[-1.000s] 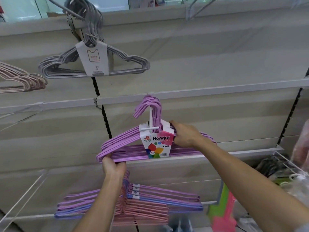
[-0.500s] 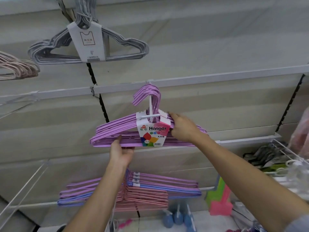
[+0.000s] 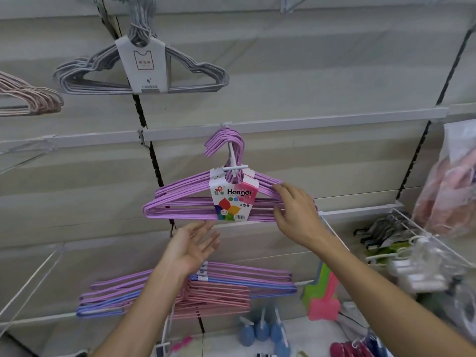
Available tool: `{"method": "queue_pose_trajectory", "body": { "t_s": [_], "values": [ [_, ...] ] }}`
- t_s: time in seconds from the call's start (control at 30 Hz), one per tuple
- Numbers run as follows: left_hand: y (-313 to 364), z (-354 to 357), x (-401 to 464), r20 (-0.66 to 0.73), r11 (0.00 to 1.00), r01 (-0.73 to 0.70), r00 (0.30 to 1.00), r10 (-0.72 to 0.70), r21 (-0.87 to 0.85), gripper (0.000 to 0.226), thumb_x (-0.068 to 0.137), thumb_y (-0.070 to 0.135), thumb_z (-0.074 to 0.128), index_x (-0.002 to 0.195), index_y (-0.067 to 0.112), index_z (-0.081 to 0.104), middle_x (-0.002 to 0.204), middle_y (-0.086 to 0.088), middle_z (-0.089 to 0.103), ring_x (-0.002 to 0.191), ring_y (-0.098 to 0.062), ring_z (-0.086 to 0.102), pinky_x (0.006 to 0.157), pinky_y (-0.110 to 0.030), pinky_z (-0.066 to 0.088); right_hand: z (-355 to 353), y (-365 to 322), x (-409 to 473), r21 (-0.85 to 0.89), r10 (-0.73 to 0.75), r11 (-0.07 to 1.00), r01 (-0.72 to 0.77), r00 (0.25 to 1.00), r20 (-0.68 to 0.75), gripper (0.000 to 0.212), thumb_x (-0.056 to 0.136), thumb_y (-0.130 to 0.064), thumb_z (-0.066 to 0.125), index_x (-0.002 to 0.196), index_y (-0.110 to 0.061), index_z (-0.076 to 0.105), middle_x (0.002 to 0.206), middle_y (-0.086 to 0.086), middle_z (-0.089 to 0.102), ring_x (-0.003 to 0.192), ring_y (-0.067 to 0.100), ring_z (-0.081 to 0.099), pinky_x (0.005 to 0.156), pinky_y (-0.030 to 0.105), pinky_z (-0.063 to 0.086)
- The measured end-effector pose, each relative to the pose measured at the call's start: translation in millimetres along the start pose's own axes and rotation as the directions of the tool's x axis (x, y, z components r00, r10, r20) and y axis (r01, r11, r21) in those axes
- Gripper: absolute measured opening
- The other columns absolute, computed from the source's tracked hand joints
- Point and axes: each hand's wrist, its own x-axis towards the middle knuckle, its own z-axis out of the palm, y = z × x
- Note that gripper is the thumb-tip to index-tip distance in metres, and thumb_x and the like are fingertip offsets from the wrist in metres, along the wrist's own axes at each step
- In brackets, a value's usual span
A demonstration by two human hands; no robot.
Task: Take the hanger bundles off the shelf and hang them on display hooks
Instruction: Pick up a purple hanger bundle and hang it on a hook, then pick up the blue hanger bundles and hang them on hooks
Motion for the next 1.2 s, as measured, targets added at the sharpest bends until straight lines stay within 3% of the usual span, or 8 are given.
{"method": "queue_pose_trajectory", "body": {
  "t_s": [0.07,0.23,0.33,0.47,0.6,0.83,1.07,1.2],
  "values": [
    [-4.2,-1.9,-12.5,0.037,1.0,-0.006,0.999,0.006,0.014,0.02,0.097,0.01,0.055,0.114,0.006,0.063,0.111,-0.009,0.069,0.094,-0.028,0.065,0.086,-0.039,0.052,-7.6,-0.7,-16.6,0.006,0.006,1.0,-0.006,0.999,-0.036,0.047,0.084,-0.021,0.052,0.129,-0.009,0.061,0.128,0.011,0.062,0.117,0.036,0.057,0.1,0.049,0.044],
    [-21.8,-2.6,-45.5,0.12,0.952,-0.188,0.979,0.162,0.244,0.019,0.099,0.012,0.054,0.111,0.007,0.067,0.095,-0.008,0.069,0.085,-0.026,0.066,0.077,-0.038,0.053,-33.1,-7.3,-61.0,0.007,0.013,1.0,-0.012,0.997,-0.079,0.036,0.086,-0.017,0.057,0.121,-0.012,0.063,0.116,0.007,0.064,0.106,0.034,0.059,0.09,0.046,0.049],
    [-37.1,-2.7,-67.6,0.232,0.751,-0.385,0.923,0.307,0.537,0.019,0.101,0.011,0.05,0.106,0.01,0.069,0.092,-0.009,0.071,0.082,-0.026,0.068,0.073,-0.034,0.052,-47.8,-12.5,-88.3,0.02,0.021,1.0,-0.019,0.995,-0.097,0.033,0.087,-0.015,0.059,0.119,-0.014,0.064,0.115,0.005,0.065,0.105,0.032,0.06,0.089,0.046,0.05],
    [-61.3,-5.0,-91.4,0.46,0.486,-0.54,0.841,0.284,0.688,0.018,0.101,0.017,0.051,0.1,0.019,0.069,0.088,0.002,0.072,0.08,-0.016,0.069,0.076,-0.029,0.056,-70.0,-19.3,-119.6,0.055,0.052,0.997,-0.046,0.992,-0.113,0.032,0.09,-0.016,0.056,0.121,-0.015,0.063,0.116,0.001,0.066,0.107,0.026,0.062,0.091,0.044,0.051],
    [-83.5,2.3,-105.9,0.586,0.378,-0.621,0.781,0.218,0.687,0.015,0.1,0.018,0.054,0.097,0.022,0.069,0.088,0.007,0.072,0.075,-0.009,0.069,0.07,-0.018,0.052,-94.9,-22.7,-142.8,0.084,0.087,0.994,-0.073,0.982,-0.167,0.03,0.09,-0.021,0.054,0.118,-0.017,0.064,0.112,-0.002,0.068,0.104,0.022,0.064,0.089,0.044,0.052],
    [-112.8,54.5,-130.0,0.737,0.33,-0.724,0.667,0.112,0.606,0.016,0.1,0.017,0.054,0.098,0.021,0.069,0.088,0.007,0.072,0.077,-0.01,0.069,0.072,-0.02,0.054,-148.9,-5.3,-179.9,0.104,0.178,0.982,-0.157,0.953,-0.245,0.027,0.091,-0.021,0.055,0.115,-0.016,0.066,0.104,-0.002,0.071,0.096,0.016,0.066,0.082,0.043,0.055],
    [-181.8,134.5,-155.4,0.849,0.367,-0.79,0.528,-0.002,0.492,0.016,0.099,0.014,0.055,0.094,0.018,0.07,0.084,-0.005,0.071,0.074,-0.019,0.068,0.073,-0.029,0.055,-224.4,56.3,-244.5,0.084,0.295,0.955,-0.283,0.908,-0.298,0.024,0.093,-0.022,0.055,0.112,-0.016,0.067,0.1,-0.002,0.07,0.092,0.017,0.065,0.08,0.042,0.054],
    [-237.9,178.1,-167.8,0.888,0.333,-0.826,0.451,-0.092,0.454,0.012,0.098,0.027,0.059,0.093,0.028,0.07,0.081,0.002,0.072,0.075,-0.017,0.069,0.077,-0.042,0.058,-275.7,99.3,-289.8,0.065,0.362,0.93,-0.362,0.867,-0.342,0.02,0.095,-0.017,0.058,0.112,-0.015,0.068,0.1,-0.003,0.069,0.09,0.01,0.063,0.081,0.028,0.052]
  ]
}}
